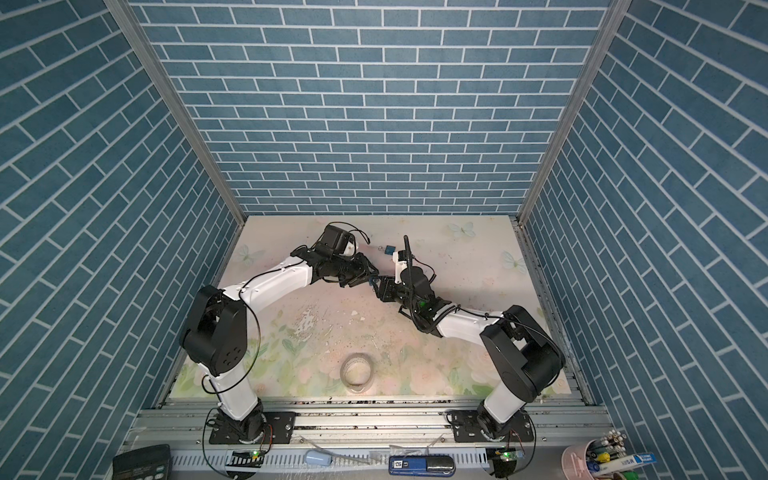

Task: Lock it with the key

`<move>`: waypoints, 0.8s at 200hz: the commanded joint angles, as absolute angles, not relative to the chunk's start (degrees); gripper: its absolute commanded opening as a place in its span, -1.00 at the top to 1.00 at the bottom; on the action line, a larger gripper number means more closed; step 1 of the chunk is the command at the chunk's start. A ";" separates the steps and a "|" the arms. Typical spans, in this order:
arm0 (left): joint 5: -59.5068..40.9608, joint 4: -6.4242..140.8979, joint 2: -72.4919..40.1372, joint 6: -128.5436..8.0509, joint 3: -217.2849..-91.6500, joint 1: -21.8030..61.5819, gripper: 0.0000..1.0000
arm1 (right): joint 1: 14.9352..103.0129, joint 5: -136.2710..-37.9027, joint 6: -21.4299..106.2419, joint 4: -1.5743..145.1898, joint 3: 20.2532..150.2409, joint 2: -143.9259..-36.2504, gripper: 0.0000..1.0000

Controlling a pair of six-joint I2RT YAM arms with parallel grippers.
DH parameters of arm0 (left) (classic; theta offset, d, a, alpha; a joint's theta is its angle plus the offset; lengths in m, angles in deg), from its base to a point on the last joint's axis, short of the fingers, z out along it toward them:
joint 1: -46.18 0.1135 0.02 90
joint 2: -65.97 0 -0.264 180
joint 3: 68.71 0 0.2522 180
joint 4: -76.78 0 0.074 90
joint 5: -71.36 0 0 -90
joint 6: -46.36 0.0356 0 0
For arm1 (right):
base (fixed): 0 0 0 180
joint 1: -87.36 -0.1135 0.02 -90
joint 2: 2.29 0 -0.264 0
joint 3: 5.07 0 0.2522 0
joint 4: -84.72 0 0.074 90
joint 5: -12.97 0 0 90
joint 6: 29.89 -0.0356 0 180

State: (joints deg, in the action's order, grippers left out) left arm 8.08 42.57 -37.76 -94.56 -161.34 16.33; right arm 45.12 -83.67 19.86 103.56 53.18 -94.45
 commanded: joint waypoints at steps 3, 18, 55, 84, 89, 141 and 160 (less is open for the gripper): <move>9.20 45.16 -35.81 -95.82 -160.47 16.60 0.56 | 44.57 -82.92 21.17 105.29 55.25 -95.70 0.03; 9.25 45.69 -35.75 -96.46 -160.51 16.61 0.57 | 44.23 -82.58 21.08 105.32 55.28 -95.82 0.03; 9.22 47.47 -35.01 -98.06 -159.81 16.65 0.57 | 43.77 -82.40 21.12 105.33 55.20 -95.93 0.06; 9.41 47.76 -34.50 -98.30 -159.34 16.64 0.57 | 43.76 -80.98 21.22 105.32 55.28 -96.05 0.13; 9.48 47.87 -34.47 -98.46 -159.15 16.65 0.56 | 43.68 -80.98 21.23 105.37 55.29 -96.07 0.14; 9.57 48.51 -34.05 -98.92 -158.63 16.65 0.56 | 43.57 -80.45 21.17 105.33 55.76 -96.60 0.21; 9.66 48.68 -34.05 -98.94 -158.42 16.60 0.56 | 43.61 -80.29 21.26 105.32 55.89 -96.58 0.23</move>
